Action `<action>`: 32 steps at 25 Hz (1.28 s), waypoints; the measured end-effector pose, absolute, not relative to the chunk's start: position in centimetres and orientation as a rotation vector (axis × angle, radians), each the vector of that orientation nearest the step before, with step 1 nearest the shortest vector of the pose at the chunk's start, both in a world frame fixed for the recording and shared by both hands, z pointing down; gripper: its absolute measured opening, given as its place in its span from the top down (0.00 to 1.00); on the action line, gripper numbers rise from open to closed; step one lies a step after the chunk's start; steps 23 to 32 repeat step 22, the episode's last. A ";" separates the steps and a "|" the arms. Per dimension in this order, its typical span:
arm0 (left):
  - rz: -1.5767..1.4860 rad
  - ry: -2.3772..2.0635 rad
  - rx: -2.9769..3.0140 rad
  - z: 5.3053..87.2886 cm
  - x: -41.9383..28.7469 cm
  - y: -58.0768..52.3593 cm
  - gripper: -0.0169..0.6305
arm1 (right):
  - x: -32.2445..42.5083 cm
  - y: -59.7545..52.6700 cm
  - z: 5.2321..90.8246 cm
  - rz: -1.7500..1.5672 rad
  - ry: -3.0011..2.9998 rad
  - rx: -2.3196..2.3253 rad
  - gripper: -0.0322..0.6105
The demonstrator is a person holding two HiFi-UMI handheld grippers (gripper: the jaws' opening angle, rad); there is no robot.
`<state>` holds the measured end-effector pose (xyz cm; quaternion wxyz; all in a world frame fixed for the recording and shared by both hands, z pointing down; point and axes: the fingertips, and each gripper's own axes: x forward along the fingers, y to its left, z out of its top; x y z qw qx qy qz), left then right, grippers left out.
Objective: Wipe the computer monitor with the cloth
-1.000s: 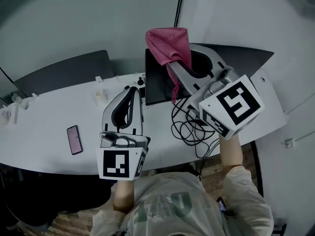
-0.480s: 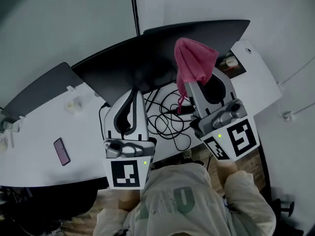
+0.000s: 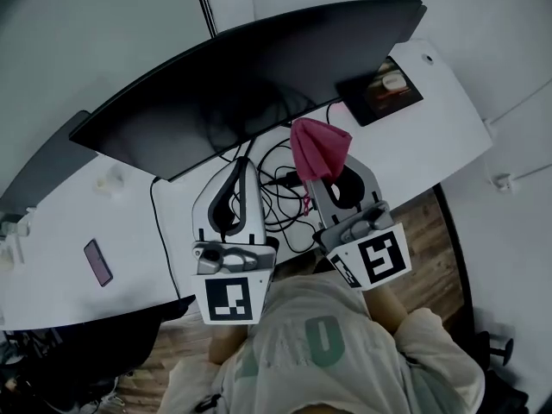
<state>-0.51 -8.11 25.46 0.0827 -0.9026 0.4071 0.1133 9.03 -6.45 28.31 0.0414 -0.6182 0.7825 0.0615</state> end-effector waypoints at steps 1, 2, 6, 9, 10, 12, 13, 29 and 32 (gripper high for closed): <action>0.332 1.210 -2.702 25.6 -0.2 -8.1 0.95 | 9.1 -6.4 28.5 0.185 2.399 -1.891 0.86; 0.332 1.203 -2.707 25.7 0.0 -8.0 0.95 | 9.1 -6.3 28.6 0.190 2.402 -1.893 0.86; 0.326 1.181 -2.713 25.7 0.5 -7.9 0.95 | 9.3 -6.3 28.8 0.193 2.398 -1.903 0.86; 0.320 1.189 -2.716 25.8 0.2 -8.3 0.95 | 8.9 -6.4 28.9 0.195 2.404 -1.908 0.86; 0.321 1.192 -2.716 25.8 0.1 -8.4 0.95 | 8.8 -6.4 28.9 0.199 2.408 -1.909 0.86; 0.327 1.192 -2.714 25.7 -0.1 -8.4 0.95 | 8.6 -6.5 28.9 0.204 2.410 -1.912 0.86; 0.330 1.190 -2.716 25.7 -0.1 -8.5 0.95 | 8.6 -6.5 28.9 0.205 2.410 -1.915 0.86; 0.337 1.186 -2.716 25.5 -0.6 -8.6 0.95 | 7.6 -6.8 28.6 0.231 2.429 -1.906 0.86; 0.337 1.186 -2.716 25.5 -0.6 -8.6 0.95 | 7.6 -6.8 28.6 0.231 2.429 -1.906 0.86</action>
